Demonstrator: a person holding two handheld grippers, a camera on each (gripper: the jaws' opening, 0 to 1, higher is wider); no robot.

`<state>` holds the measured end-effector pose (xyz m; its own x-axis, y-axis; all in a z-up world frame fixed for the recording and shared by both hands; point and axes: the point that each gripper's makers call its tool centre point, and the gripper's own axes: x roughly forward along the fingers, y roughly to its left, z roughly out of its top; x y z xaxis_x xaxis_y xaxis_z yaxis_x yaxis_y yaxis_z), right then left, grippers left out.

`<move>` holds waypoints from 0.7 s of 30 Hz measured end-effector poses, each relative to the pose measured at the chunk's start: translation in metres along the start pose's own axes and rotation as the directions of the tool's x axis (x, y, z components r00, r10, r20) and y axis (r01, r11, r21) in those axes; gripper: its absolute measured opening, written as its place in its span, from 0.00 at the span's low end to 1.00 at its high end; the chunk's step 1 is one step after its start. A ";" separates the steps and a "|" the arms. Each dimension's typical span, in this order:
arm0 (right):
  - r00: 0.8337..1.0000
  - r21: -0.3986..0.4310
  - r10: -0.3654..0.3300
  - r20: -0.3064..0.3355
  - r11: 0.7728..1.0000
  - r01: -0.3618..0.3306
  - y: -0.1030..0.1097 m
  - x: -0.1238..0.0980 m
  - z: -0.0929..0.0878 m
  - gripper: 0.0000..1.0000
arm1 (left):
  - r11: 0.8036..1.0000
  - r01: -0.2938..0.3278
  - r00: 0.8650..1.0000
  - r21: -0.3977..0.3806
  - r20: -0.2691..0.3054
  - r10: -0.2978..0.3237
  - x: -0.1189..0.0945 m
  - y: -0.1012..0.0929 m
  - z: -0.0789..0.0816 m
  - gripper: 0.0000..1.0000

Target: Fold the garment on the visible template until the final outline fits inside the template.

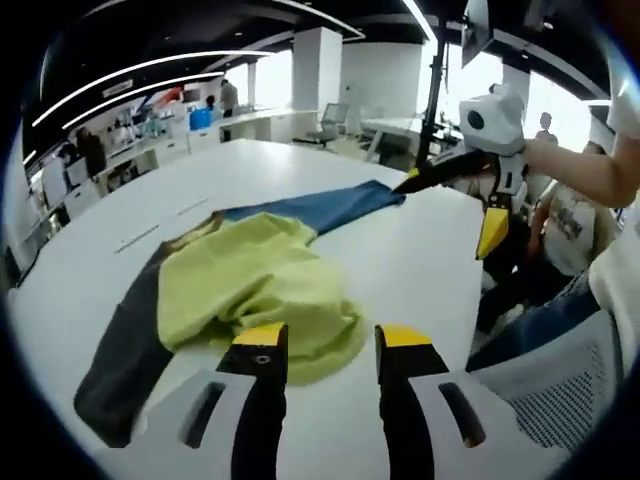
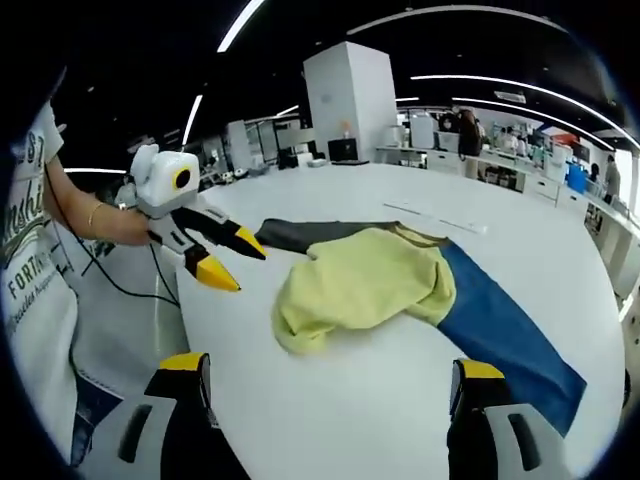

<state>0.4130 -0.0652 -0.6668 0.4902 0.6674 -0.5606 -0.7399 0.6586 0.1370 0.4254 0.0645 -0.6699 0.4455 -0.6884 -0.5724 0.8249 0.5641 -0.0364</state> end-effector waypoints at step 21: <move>1.000 0.011 0.015 -0.008 1.000 -0.015 0.012 0.002 -0.008 0.97 | 0.994 0.033 0.995 0.104 -0.101 -0.022 0.069 -0.030 -0.009 0.22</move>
<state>0.4010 -0.0586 -0.6729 0.4752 0.6744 -0.5652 -0.7421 0.6523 0.1544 0.4283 0.0047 -0.7153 0.3893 -0.6511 -0.6515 0.8708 0.4907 0.0299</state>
